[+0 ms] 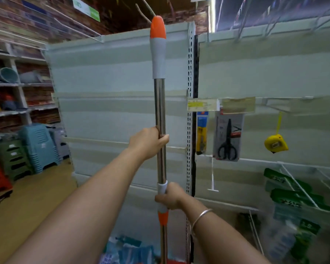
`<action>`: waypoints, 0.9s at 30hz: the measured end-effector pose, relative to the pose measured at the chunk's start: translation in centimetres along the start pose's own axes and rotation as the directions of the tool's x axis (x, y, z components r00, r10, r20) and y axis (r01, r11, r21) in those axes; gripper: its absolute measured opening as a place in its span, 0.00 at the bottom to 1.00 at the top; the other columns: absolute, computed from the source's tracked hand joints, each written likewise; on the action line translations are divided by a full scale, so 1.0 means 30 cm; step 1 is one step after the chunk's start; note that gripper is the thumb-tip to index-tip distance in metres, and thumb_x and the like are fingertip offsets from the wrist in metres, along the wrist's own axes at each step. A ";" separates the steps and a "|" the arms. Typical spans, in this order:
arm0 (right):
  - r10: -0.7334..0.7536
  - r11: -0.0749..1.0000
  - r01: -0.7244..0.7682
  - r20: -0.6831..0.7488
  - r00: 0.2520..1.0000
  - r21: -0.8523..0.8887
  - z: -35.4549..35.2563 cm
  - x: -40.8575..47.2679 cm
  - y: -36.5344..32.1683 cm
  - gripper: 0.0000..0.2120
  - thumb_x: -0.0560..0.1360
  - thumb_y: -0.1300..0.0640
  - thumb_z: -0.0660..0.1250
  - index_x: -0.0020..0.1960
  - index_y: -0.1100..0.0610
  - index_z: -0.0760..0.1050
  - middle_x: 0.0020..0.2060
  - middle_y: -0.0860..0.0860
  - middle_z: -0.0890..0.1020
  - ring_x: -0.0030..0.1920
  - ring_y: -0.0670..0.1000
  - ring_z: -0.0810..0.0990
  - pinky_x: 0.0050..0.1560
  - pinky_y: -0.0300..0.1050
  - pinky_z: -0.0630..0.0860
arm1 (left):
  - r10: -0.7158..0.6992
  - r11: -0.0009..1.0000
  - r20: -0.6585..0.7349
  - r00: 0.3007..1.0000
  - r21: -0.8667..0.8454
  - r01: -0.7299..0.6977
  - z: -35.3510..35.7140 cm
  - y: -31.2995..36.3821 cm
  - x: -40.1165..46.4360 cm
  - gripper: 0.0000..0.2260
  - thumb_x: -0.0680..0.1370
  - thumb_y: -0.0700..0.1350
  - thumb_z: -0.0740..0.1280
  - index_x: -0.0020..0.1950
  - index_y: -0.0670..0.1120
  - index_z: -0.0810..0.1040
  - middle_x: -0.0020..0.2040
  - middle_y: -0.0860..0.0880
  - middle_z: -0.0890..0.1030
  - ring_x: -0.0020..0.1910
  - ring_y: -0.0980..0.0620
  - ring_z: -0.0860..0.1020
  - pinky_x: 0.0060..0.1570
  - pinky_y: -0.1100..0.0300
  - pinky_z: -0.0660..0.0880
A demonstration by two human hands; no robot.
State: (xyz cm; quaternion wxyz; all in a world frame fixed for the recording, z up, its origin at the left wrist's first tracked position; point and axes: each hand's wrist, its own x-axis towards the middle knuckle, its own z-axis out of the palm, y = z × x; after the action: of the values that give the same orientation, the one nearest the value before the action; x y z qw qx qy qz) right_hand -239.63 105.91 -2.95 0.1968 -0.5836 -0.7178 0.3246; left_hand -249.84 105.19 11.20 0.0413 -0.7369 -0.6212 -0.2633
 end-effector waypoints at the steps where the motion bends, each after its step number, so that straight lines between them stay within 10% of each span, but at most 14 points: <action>1: 0.009 1.000 -0.009 -0.016 1.000 0.010 0.004 0.034 -0.021 0.06 0.72 0.54 0.67 0.42 0.55 0.72 0.52 0.60 0.81 0.51 0.58 0.82 0.54 0.55 0.80 | 0.021 1.000 0.009 1.000 -0.006 -0.021 0.002 -0.028 0.038 0.16 0.78 0.56 0.57 0.42 0.44 0.72 0.42 0.41 0.80 0.45 0.39 0.79 0.40 0.56 0.69; 13: -0.084 0.918 0.177 -0.263 0.961 0.354 -0.226 0.405 -0.343 0.06 0.74 0.57 0.67 0.47 0.60 0.74 0.40 0.55 0.78 0.41 0.51 0.78 0.42 0.45 0.76 | 0.106 0.993 -0.073 0.992 -0.052 -0.110 0.047 -0.236 0.427 0.15 0.76 0.55 0.59 0.34 0.46 0.69 0.46 0.39 0.81 0.46 0.39 0.79 0.38 0.56 0.68; 20: -0.093 0.995 0.097 -0.134 0.987 0.025 -0.503 0.404 -0.508 0.09 0.75 0.59 0.63 0.55 0.55 0.72 0.47 0.52 0.79 0.52 0.52 0.77 0.54 0.50 0.76 | 0.159 0.987 -0.064 0.985 0.009 -0.158 0.015 -0.276 0.548 0.19 0.79 0.58 0.57 0.52 0.43 0.77 0.51 0.41 0.81 0.50 0.40 0.78 0.42 0.54 0.70; 27: -0.283 0.917 0.395 -0.621 0.731 0.047 -0.643 0.419 -0.766 0.12 0.77 0.58 0.60 0.58 0.61 0.72 0.45 0.58 0.78 0.43 0.54 0.77 0.42 0.49 0.76 | 0.208 0.975 0.017 0.978 -0.082 -0.206 -0.007 -0.314 0.599 0.11 0.78 0.56 0.57 0.44 0.50 0.71 0.50 0.44 0.82 0.50 0.42 0.79 0.45 0.54 0.72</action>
State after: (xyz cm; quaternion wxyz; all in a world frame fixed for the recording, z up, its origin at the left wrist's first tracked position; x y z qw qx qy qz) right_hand -246.22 120.12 25.55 0.5212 -0.4950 -0.6804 0.1426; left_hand -257.13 123.29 16.78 0.0311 -0.8021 -0.5305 -0.2726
